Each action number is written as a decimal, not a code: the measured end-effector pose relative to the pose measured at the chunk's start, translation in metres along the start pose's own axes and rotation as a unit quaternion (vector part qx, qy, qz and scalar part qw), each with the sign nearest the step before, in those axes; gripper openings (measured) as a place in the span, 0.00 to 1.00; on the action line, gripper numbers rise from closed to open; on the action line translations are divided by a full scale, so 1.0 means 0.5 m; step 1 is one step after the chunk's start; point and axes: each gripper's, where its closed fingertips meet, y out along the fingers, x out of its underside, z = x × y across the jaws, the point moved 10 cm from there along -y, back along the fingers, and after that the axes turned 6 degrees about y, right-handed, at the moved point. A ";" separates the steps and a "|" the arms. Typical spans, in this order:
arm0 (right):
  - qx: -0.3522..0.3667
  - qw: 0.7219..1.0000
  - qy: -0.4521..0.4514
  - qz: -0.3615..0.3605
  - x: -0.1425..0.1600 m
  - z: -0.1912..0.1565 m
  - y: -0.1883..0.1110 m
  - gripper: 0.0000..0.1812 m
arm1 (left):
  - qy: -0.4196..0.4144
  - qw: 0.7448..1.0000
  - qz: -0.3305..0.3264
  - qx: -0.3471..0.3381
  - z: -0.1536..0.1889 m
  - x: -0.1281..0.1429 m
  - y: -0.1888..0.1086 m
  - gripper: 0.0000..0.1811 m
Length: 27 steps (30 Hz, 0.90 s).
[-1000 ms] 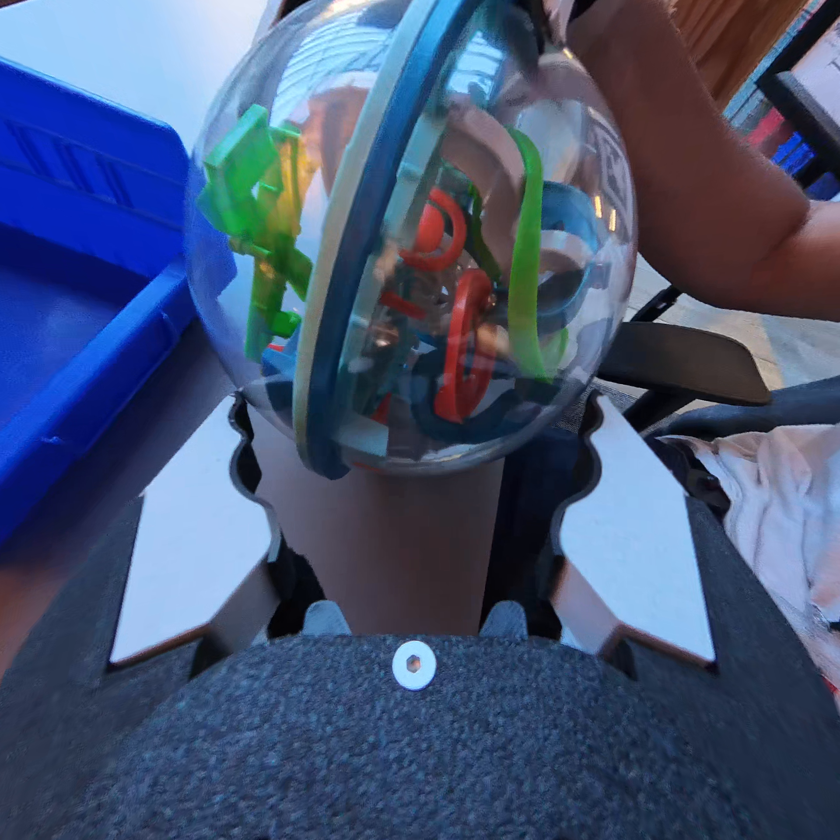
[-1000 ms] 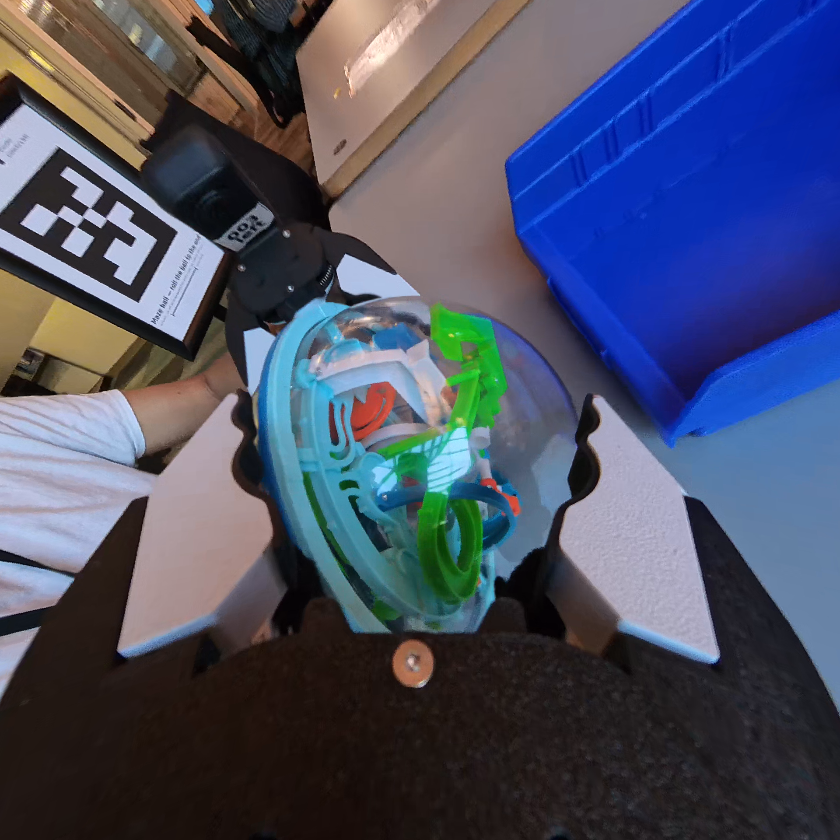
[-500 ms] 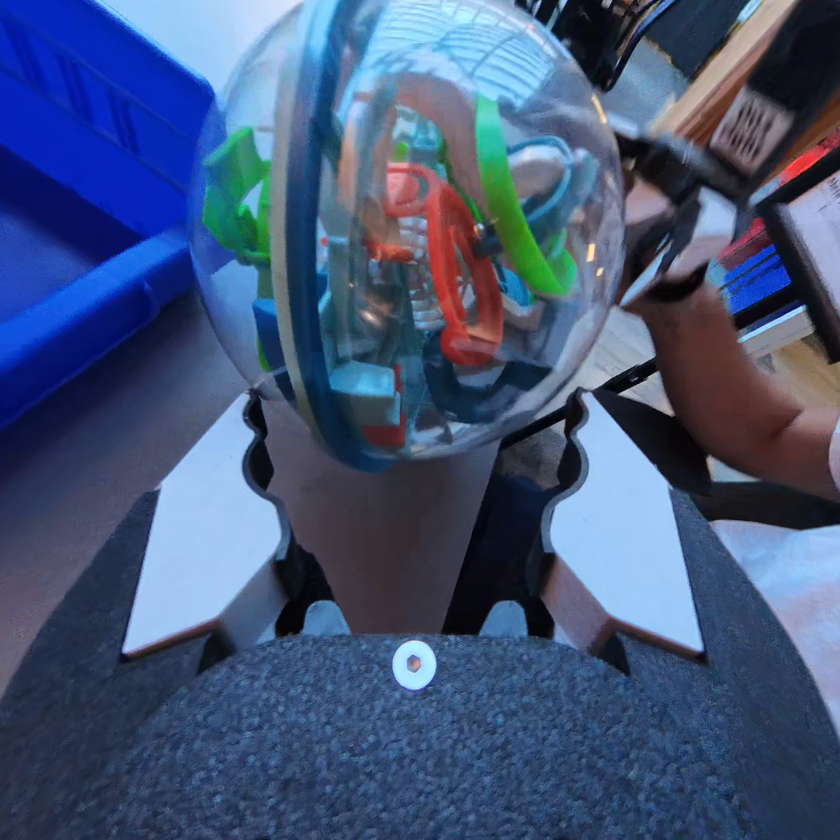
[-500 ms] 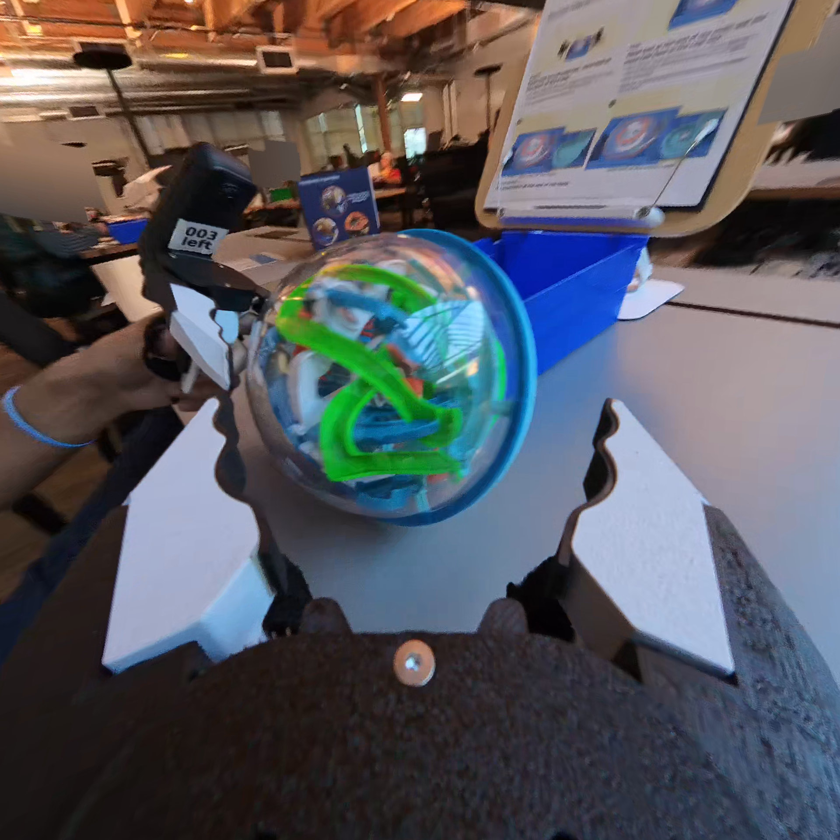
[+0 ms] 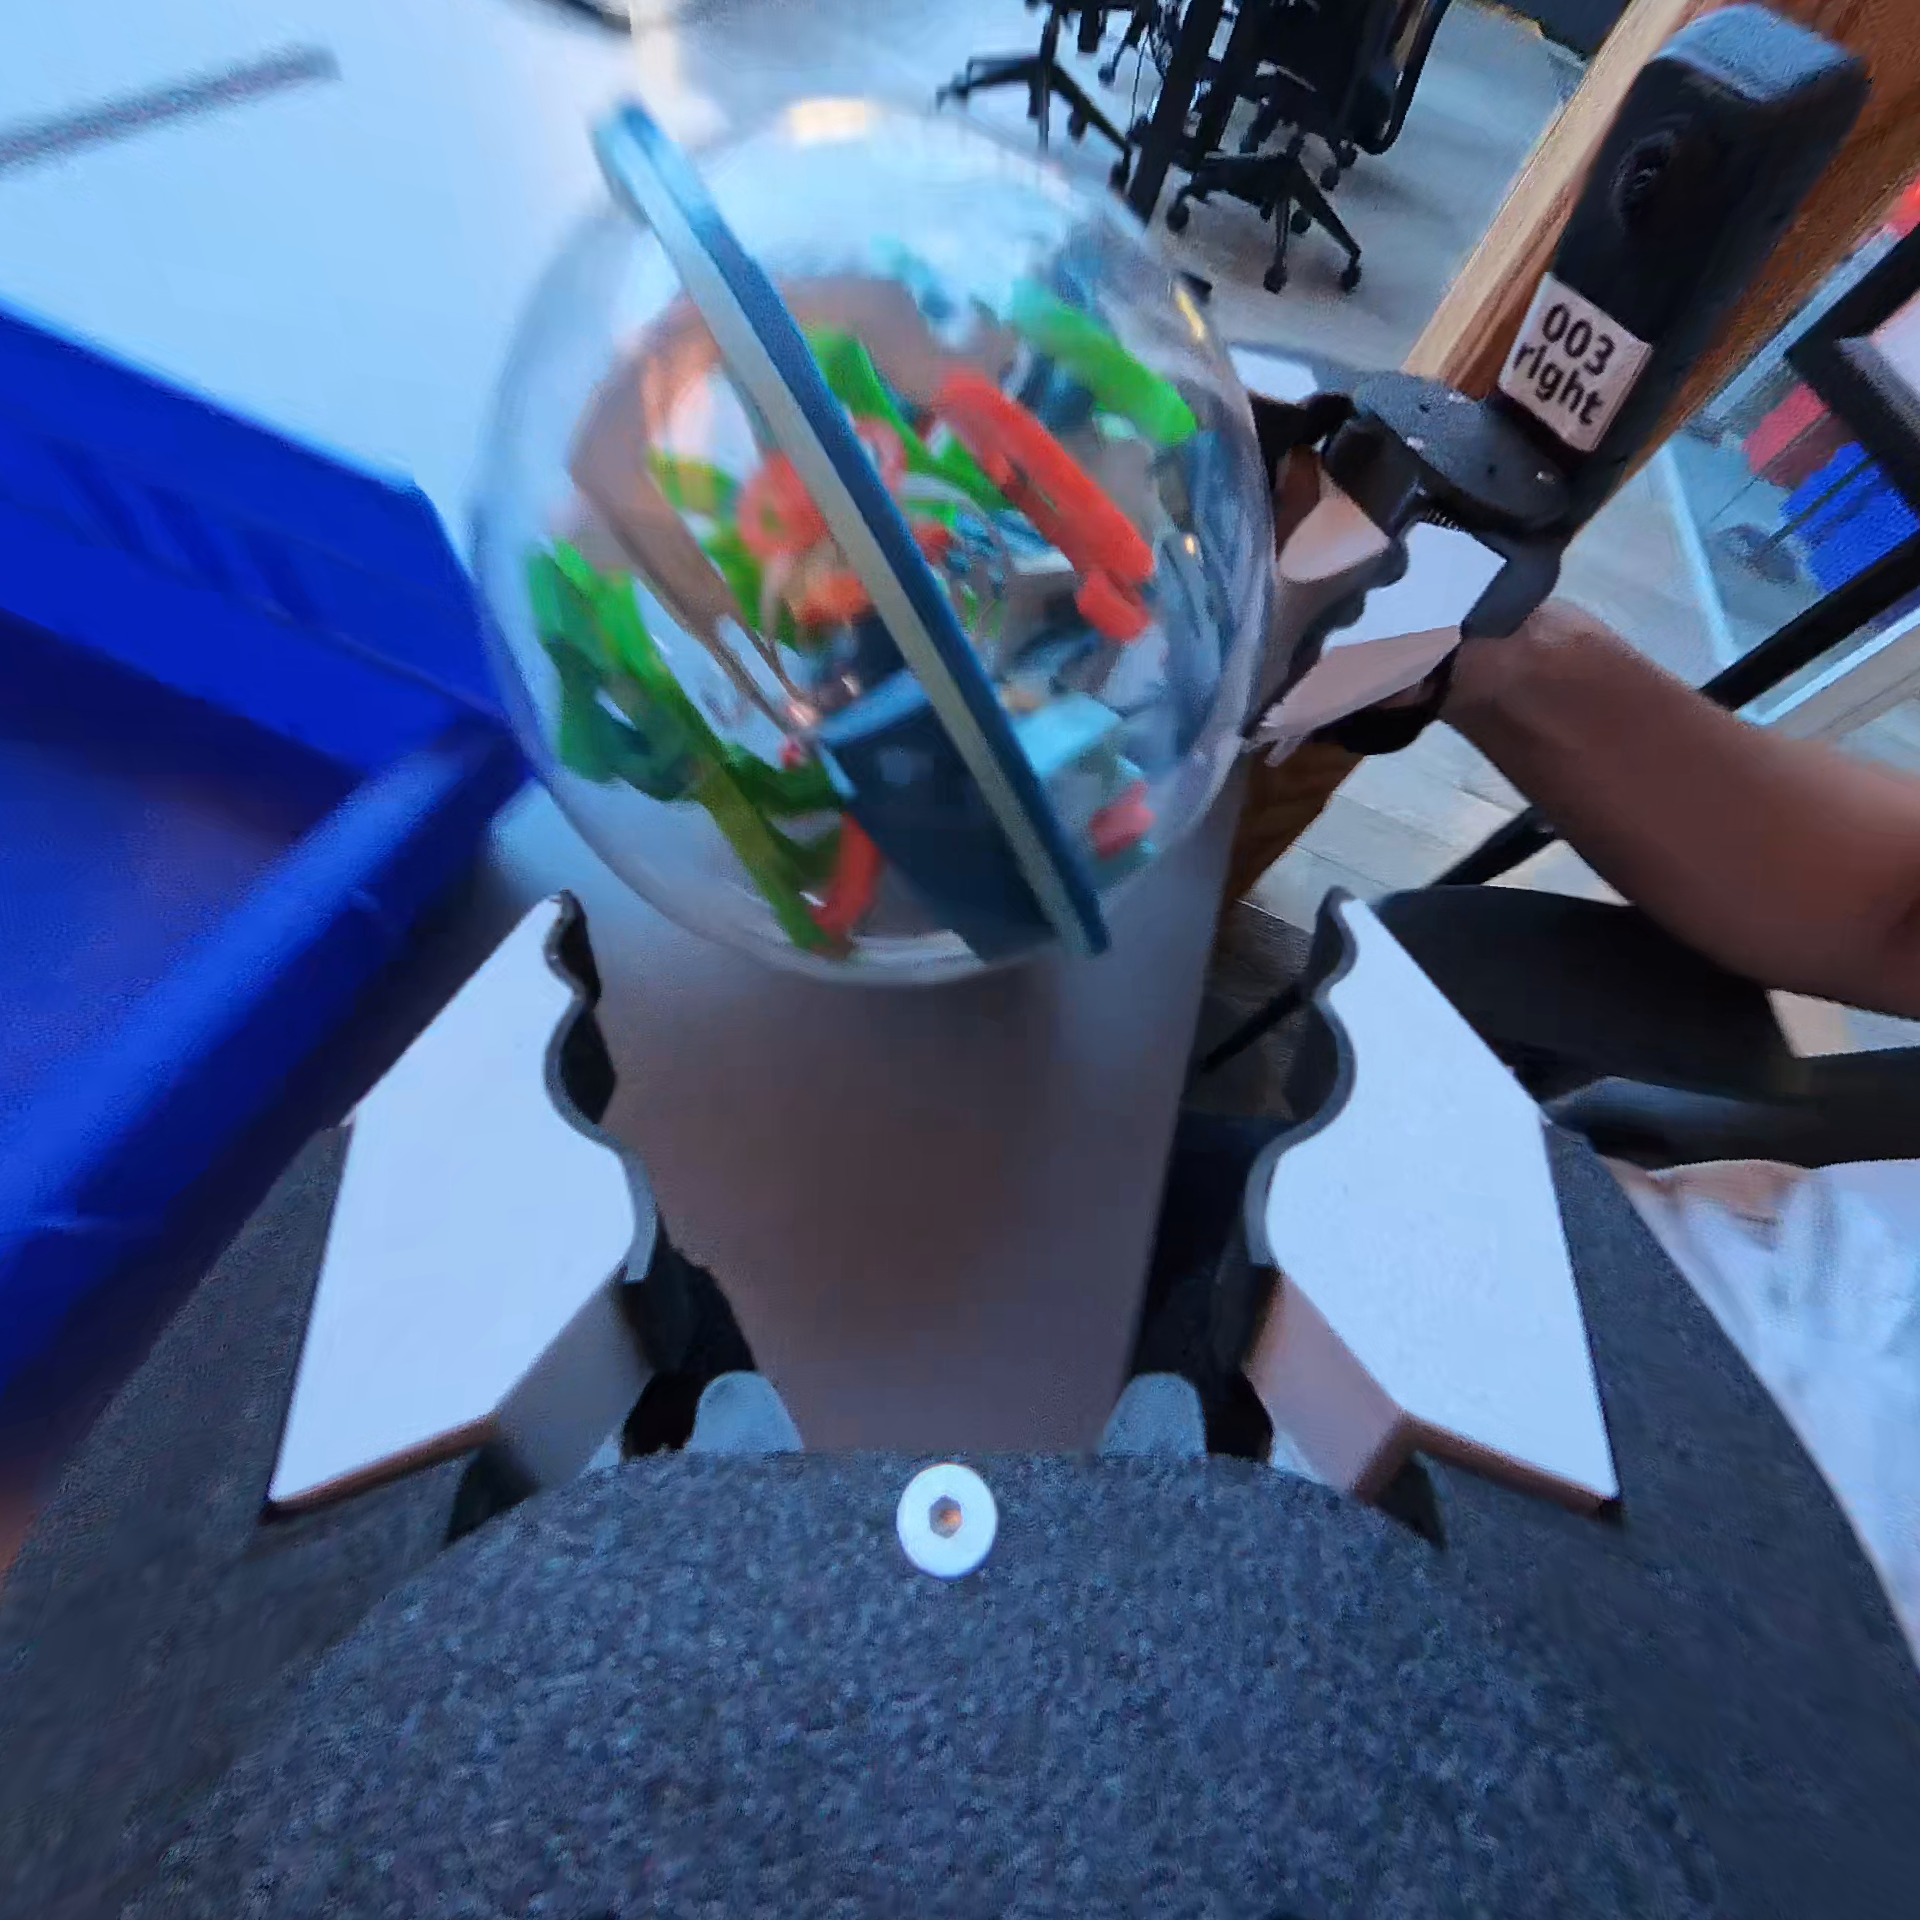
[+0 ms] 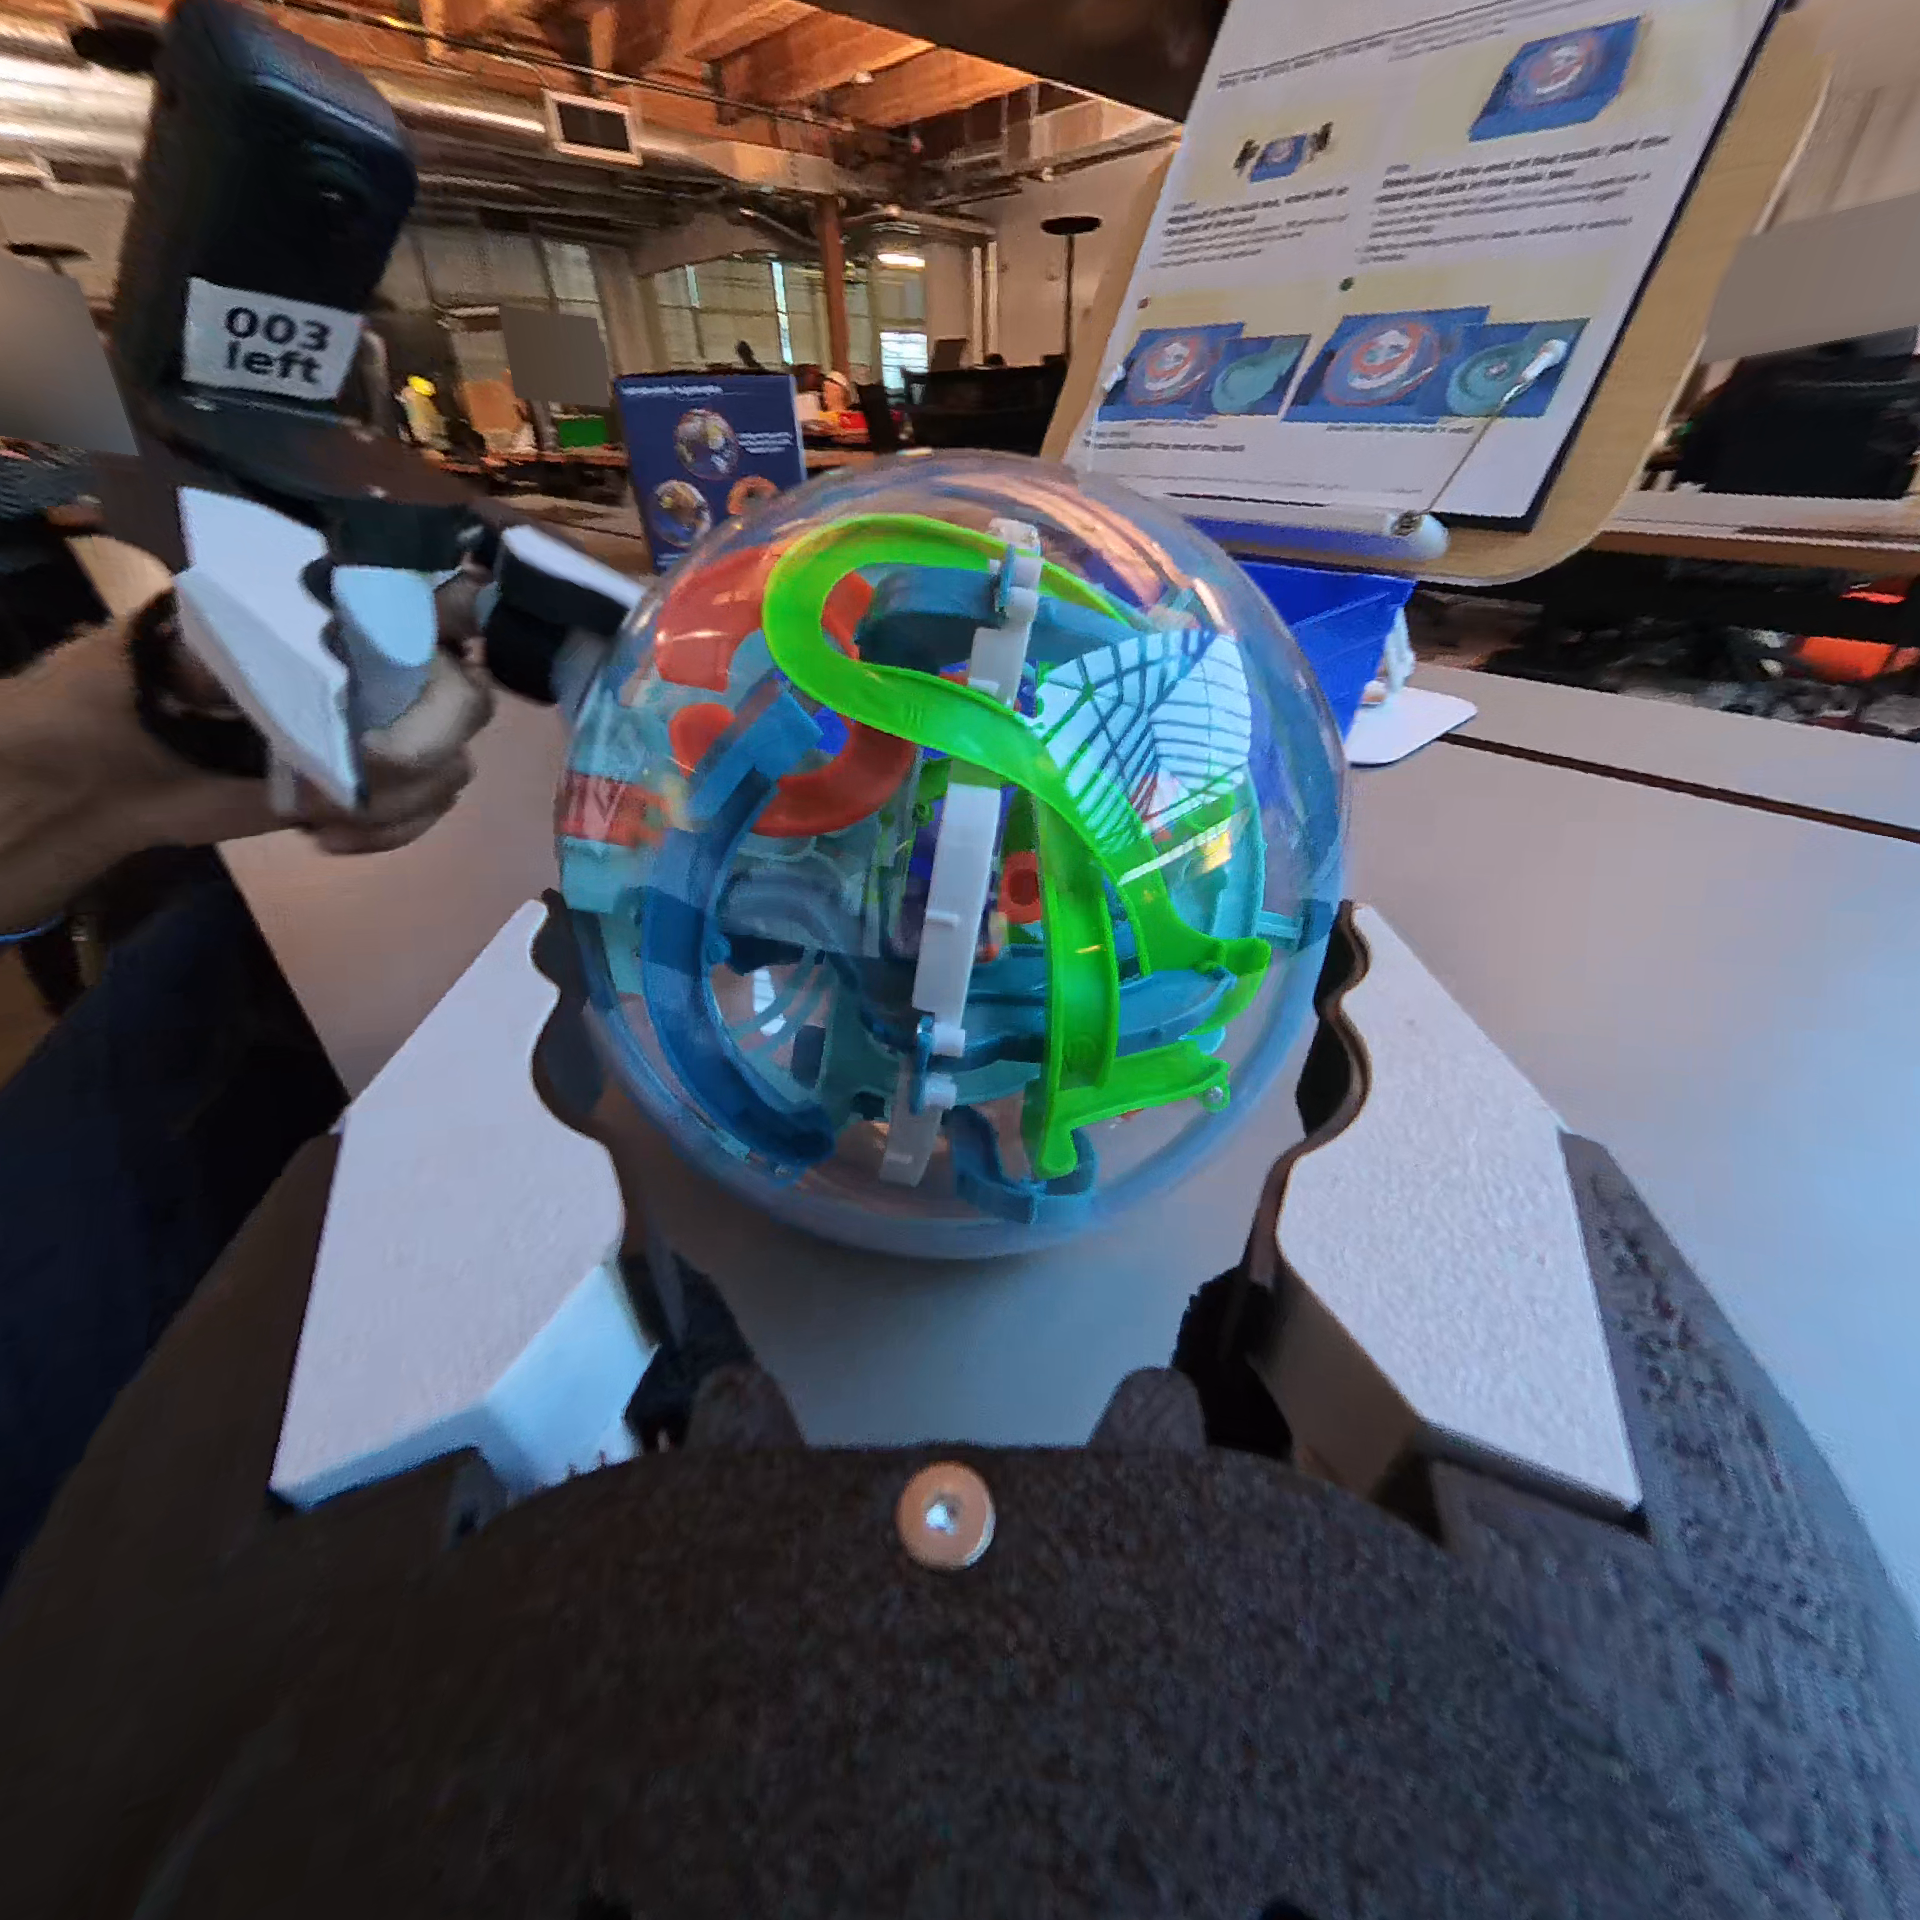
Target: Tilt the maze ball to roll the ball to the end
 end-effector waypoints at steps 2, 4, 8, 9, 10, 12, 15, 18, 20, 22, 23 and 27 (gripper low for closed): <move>-0.026 1.000 0.016 -0.001 -0.001 0.015 0.003 0.75 | 0.063 0.998 0.005 -0.024 -0.030 -0.021 -0.006 0.80; -0.067 0.997 0.040 -0.006 -0.003 0.028 0.007 0.76 | 0.116 0.993 -0.011 0.004 -0.042 -0.036 0.009 0.88; -0.148 0.985 0.075 -0.043 -0.006 0.046 0.027 0.75 | 0.159 0.984 -0.045 0.058 -0.047 -0.056 0.063 0.88; -0.158 0.983 0.076 -0.053 -0.006 0.049 0.033 0.76 | 0.164 0.983 -0.052 0.057 -0.048 -0.057 0.072 0.88; -0.158 0.983 0.075 -0.054 -0.008 0.054 0.036 0.76 | 0.167 0.983 -0.049 0.059 -0.048 -0.058 0.074 0.88; -0.150 0.984 0.090 -0.044 -0.009 0.060 0.029 0.77 | 0.170 0.983 -0.044 0.057 -0.045 -0.054 0.073 0.88; -0.105 0.986 0.107 -0.071 0.009 0.065 -0.006 0.77 | 0.158 0.985 -0.048 0.044 -0.041 -0.046 0.066 0.88; -0.094 0.983 0.110 -0.116 0.028 0.042 -0.028 0.76 | 0.111 0.993 -0.040 0.028 -0.046 -0.038 0.062 0.88; -0.094 0.982 0.098 -0.128 0.031 0.024 -0.016 0.76 | 0.080 0.996 -0.029 0.020 -0.047 -0.031 0.061 0.88; -0.092 0.986 0.081 -0.112 0.025 0.014 0.010 0.76 | 0.055 0.998 -0.018 0.017 -0.045 -0.022 0.062 0.88; -0.096 0.987 0.078 -0.102 0.022 0.013 0.024 0.76 | 0.045 0.999 -0.015 0.018 -0.042 -0.017 0.063 0.88; -0.103 0.987 0.081 -0.092 0.015 0.014 0.063 0.84 | 0.036 0.999 -0.007 -0.011 -0.026 0.000 0.060 0.87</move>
